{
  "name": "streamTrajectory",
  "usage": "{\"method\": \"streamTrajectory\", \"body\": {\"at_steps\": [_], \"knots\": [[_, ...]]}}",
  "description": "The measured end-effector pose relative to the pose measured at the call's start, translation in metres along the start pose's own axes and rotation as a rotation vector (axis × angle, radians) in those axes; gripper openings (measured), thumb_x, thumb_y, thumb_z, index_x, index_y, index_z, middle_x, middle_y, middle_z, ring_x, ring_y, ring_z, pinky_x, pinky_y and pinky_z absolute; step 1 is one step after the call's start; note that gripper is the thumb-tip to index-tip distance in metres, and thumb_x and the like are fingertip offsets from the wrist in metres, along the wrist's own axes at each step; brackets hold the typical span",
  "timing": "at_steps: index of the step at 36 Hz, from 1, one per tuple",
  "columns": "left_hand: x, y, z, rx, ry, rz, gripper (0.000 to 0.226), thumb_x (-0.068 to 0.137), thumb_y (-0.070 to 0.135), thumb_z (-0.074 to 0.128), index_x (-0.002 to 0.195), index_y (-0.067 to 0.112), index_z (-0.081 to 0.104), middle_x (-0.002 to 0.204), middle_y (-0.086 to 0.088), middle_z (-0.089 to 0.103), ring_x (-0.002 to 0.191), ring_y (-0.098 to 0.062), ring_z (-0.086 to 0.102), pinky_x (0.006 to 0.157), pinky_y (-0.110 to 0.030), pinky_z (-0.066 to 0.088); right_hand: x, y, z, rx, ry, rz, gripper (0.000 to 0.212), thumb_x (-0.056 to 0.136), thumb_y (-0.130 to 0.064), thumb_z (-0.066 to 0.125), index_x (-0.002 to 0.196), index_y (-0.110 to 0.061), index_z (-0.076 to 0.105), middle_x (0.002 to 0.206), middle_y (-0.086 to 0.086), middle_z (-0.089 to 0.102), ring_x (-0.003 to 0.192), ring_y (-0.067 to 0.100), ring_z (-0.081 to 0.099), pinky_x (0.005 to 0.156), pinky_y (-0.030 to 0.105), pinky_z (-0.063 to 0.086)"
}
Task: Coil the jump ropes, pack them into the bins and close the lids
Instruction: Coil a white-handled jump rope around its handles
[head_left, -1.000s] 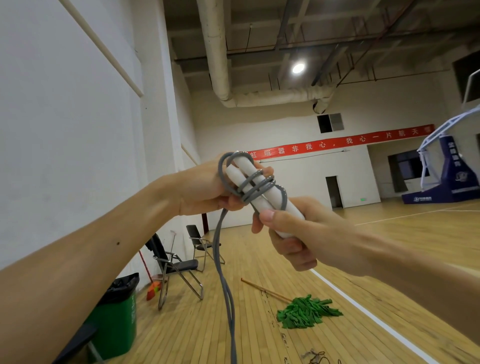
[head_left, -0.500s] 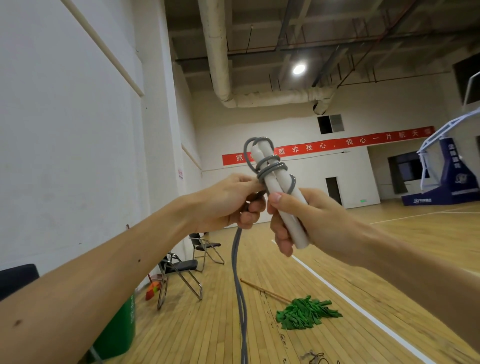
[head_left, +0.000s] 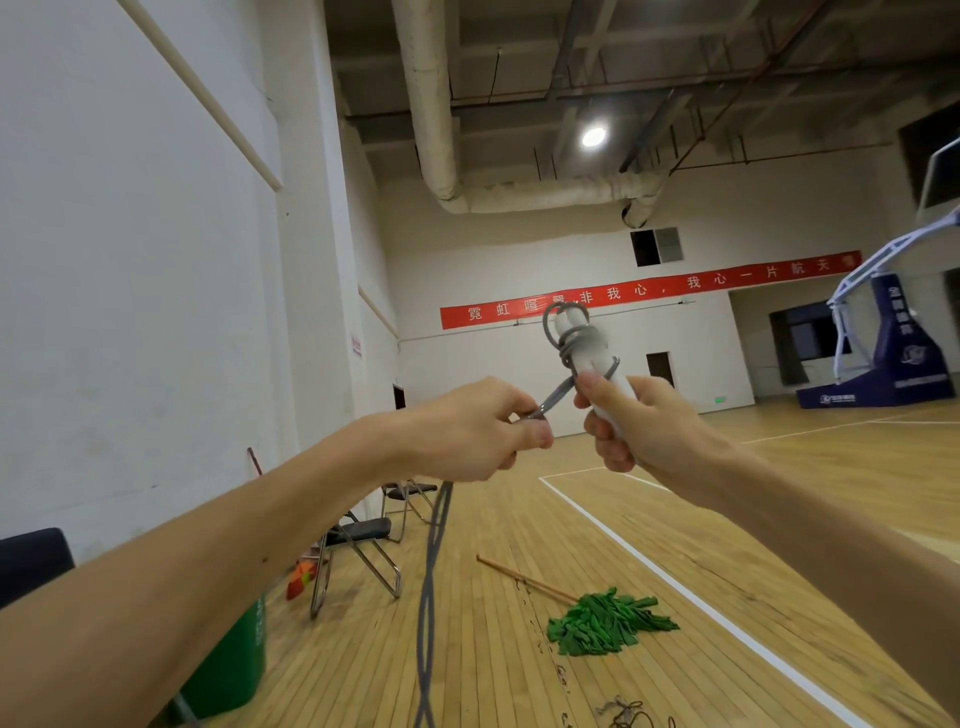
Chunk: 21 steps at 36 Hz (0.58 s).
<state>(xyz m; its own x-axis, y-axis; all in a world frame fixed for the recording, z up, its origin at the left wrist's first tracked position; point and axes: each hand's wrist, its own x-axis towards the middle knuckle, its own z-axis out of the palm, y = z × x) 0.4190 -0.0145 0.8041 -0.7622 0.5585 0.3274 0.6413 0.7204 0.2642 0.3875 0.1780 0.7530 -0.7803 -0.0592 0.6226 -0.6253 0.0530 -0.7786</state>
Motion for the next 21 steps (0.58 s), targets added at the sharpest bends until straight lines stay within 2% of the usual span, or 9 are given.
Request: {"method": "streamTrajectory", "body": {"at_steps": [3,5,7,10,15,18,21], "knots": [[0.001,0.007,-0.004,0.319,0.038,0.018,0.024,0.105,0.037,0.048,0.108,0.019,0.063,0.076,0.006,0.058,0.070,-0.010,0.056,0.066,-0.029,0.043,-0.001,0.007,0.001,-0.026,-0.025,0.029,0.034,0.103,-0.037,0.052,0.103,-0.003,0.058,0.064,0.002,0.047,0.051,0.013,0.042,0.049,0.026,0.038],[-0.001,0.010,-0.011,0.424,0.058,0.045,0.021,0.105,0.035,0.049,0.098,0.021,0.063,0.075,0.006,0.058,0.068,-0.009,0.054,0.064,-0.029,0.040,-0.002,0.007,0.002,-0.048,-0.051,0.040,0.036,0.103,-0.038,0.051,0.103,-0.003,0.058,0.063,0.001,0.047,0.051,0.013,0.043,0.048,0.025,0.039],[-0.003,0.014,-0.019,0.557,0.110,0.089,0.026,0.105,0.032,0.049,0.092,0.016,0.065,0.072,0.007,0.056,0.064,-0.006,0.051,0.062,-0.029,0.040,-0.004,0.007,0.003,-0.067,-0.078,0.056,0.036,0.103,-0.038,0.051,0.103,-0.003,0.058,0.062,0.000,0.048,0.050,0.013,0.043,0.047,0.024,0.040],[-0.005,0.016,-0.033,0.718,0.168,0.167,0.028,0.104,0.030,0.050,0.103,0.012,0.071,0.079,0.005,0.063,0.069,-0.007,0.057,0.070,-0.031,0.049,-0.009,0.007,0.006,-0.105,-0.141,0.078,0.036,0.102,-0.038,0.052,0.102,-0.003,0.058,0.063,-0.001,0.048,0.050,0.012,0.044,0.047,0.024,0.039],[-0.008,0.019,-0.045,0.826,0.161,0.289,0.026,0.101,0.032,0.055,0.102,0.015,0.074,0.075,0.009,0.063,0.066,-0.007,0.059,0.070,-0.034,0.052,-0.019,0.001,0.013,-0.243,-0.268,0.088,0.036,0.101,-0.040,0.052,0.099,-0.005,0.058,0.064,-0.002,0.049,0.050,0.010,0.044,0.048,0.023,0.040],[-0.009,0.018,-0.049,0.814,0.143,0.346,0.021,0.099,0.033,0.059,0.101,0.019,0.075,0.064,0.024,0.051,0.062,0.001,0.055,0.065,-0.022,0.045,-0.024,-0.008,0.014,-0.303,-0.383,0.142,0.038,0.102,-0.042,0.051,0.101,-0.004,0.057,0.066,-0.002,0.047,0.051,0.010,0.042,0.048,0.022,0.040],[-0.009,0.016,-0.051,0.771,0.123,0.388,0.018,0.096,0.035,0.063,0.097,0.022,0.076,0.060,0.025,0.048,0.067,0.009,0.054,0.063,-0.014,0.039,-0.030,-0.018,0.014,-0.354,-0.496,0.219,0.038,0.102,-0.044,0.051,0.102,-0.006,0.056,0.066,-0.003,0.044,0.050,0.009,0.039,0.048,0.022,0.038]]}}
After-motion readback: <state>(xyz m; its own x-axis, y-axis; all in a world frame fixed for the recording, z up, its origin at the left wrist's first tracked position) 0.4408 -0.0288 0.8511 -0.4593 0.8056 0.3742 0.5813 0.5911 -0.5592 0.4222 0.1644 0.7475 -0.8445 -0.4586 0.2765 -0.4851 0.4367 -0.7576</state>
